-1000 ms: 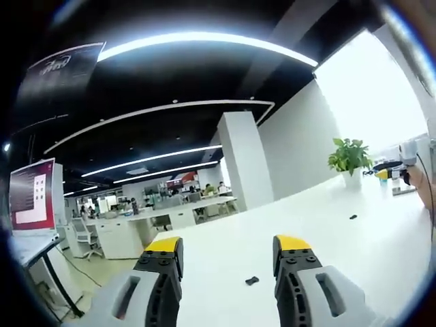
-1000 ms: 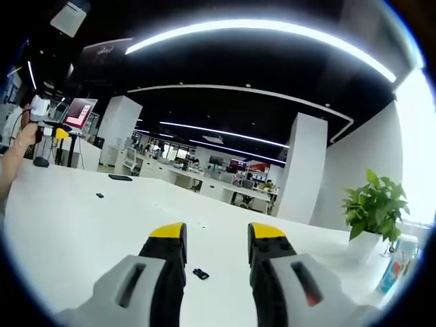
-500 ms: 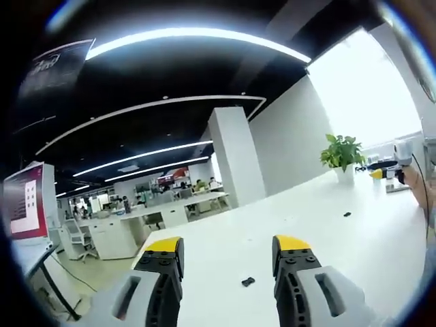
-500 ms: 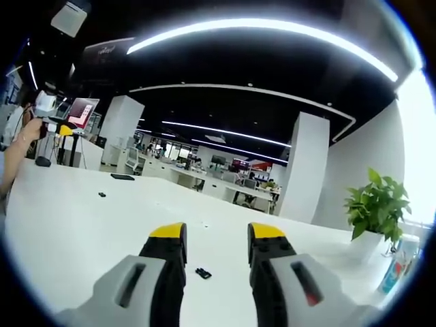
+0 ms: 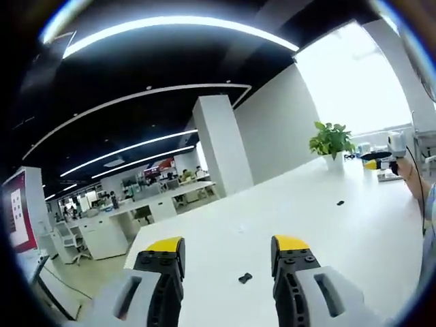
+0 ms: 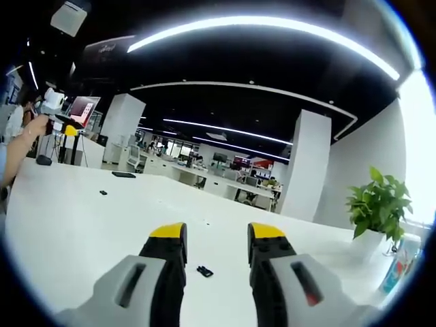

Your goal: Snap the two parts of the plastic buckle together until the buckle closes and remains connected.

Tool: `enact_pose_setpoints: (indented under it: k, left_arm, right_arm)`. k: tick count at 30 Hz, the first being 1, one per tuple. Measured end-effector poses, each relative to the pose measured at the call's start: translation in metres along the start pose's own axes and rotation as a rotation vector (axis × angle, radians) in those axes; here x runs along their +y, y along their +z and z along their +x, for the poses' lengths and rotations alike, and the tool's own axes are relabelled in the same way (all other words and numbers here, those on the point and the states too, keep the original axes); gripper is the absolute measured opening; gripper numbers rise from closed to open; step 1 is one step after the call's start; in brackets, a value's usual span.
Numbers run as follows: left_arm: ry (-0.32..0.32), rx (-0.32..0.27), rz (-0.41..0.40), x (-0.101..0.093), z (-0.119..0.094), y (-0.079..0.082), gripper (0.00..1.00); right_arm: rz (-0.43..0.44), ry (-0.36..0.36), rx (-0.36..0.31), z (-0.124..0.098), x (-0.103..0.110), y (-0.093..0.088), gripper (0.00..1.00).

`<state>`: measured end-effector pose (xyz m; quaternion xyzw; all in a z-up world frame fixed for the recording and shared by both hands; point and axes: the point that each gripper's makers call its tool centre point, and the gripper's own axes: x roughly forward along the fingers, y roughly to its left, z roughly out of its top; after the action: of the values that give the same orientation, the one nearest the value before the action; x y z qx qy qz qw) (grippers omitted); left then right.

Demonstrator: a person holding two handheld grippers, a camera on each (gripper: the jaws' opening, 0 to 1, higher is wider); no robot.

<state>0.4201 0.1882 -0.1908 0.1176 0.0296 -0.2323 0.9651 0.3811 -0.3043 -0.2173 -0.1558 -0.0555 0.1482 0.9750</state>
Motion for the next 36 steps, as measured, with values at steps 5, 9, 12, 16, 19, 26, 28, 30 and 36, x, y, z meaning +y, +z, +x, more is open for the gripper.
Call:
enact_pose_setpoints:
  k: [5, 9, 12, 16, 19, 26, 28, 30, 36]
  left_arm:
    - [-0.026, 0.035, 0.002, 0.000, 0.010, -0.008, 0.51]
    - [-0.039, 0.073, 0.009, 0.002, 0.017, -0.015, 0.51]
    - [-0.055, 0.087, 0.012, 0.002, 0.022, -0.017, 0.50]
    - [-0.080, 0.125, 0.037, 0.002, 0.026, -0.023, 0.50]
    - [-0.082, 0.152, 0.049, 0.004, 0.030, -0.027, 0.49]
    - [-0.102, 0.223, 0.064, 0.010, 0.039, -0.040, 0.49]
    - [-0.099, 0.236, 0.068, 0.014, 0.041, -0.044, 0.48]
    - [-0.099, 0.243, 0.065, 0.017, 0.042, -0.046, 0.48]
    - [-0.127, 0.277, 0.060, 0.019, 0.049, -0.055, 0.48]
  right_arm:
    - [-0.003, 0.002, -0.004, -0.001, 0.001, 0.001, 0.36]
    - [-0.003, 0.003, -0.005, -0.001, 0.002, 0.001, 0.36]
    - [-0.005, 0.005, -0.005, -0.001, 0.003, 0.001, 0.36]
    - [-0.007, 0.006, -0.005, -0.001, 0.005, 0.001, 0.36]
    - [-0.007, 0.010, -0.002, 0.000, 0.006, 0.000, 0.35]
    - [-0.010, 0.015, -0.001, 0.001, 0.007, 0.000, 0.35]
    - [-0.009, 0.015, -0.001, 0.001, 0.007, 0.000, 0.35]
    - [-0.009, 0.016, 0.000, 0.001, 0.007, 0.000, 0.35]
    - [-0.008, 0.021, 0.003, 0.001, 0.008, -0.001, 0.35]
